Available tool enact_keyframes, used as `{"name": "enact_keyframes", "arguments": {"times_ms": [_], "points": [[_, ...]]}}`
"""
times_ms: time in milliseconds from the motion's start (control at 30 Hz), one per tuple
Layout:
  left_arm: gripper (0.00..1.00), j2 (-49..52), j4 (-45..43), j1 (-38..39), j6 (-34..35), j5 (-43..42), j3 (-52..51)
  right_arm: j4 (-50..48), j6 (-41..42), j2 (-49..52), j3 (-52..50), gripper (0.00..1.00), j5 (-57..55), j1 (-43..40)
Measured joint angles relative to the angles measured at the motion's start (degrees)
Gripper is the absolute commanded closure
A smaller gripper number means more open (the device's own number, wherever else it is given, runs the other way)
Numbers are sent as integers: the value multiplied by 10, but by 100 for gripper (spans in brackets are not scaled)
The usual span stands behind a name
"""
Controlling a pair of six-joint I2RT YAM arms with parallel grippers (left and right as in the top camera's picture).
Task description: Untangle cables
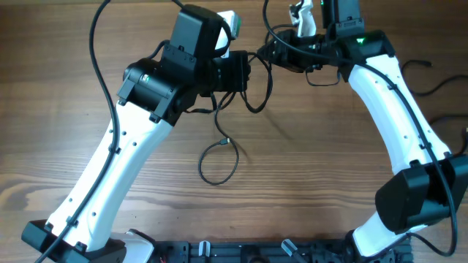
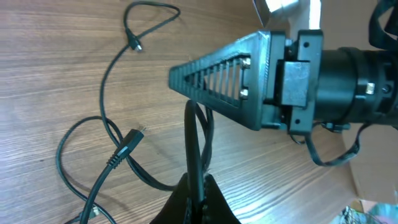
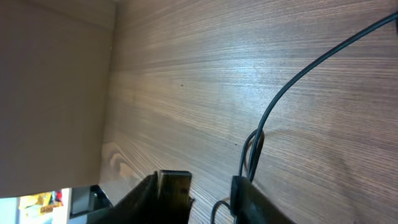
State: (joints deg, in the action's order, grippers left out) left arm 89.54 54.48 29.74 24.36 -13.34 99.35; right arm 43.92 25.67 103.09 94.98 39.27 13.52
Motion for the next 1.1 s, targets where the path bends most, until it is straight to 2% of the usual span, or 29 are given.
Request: {"name": "enact_keyframes", "arguments": {"times_ms": [33, 100, 267, 400, 733, 933, 1100], "points": [[96, 0, 0, 0, 0, 3, 0, 4, 0, 0, 0, 82, -1, 0], [96, 0, 7, 0, 0, 28, 0, 15, 1, 0, 0, 89, -10, 0], [96, 0, 52, -16, 0, 87, 0, 22, -3, 0, 0, 95, -23, -13], [96, 0, 103, -65, 0, 138, 0, 43, -21, -6, 0, 96, -23, -57], [96, 0, 208, -214, -15, 192, 0, 133, -71, -43, 0, 96, -26, -185], [96, 0, 217, -313, -15, 229, 0, 157, -89, -43, 0, 96, -98, -225], [96, 0, 216, -317, -22, 235, 0, 156, -80, -43, 0, 96, -213, -225]]}}
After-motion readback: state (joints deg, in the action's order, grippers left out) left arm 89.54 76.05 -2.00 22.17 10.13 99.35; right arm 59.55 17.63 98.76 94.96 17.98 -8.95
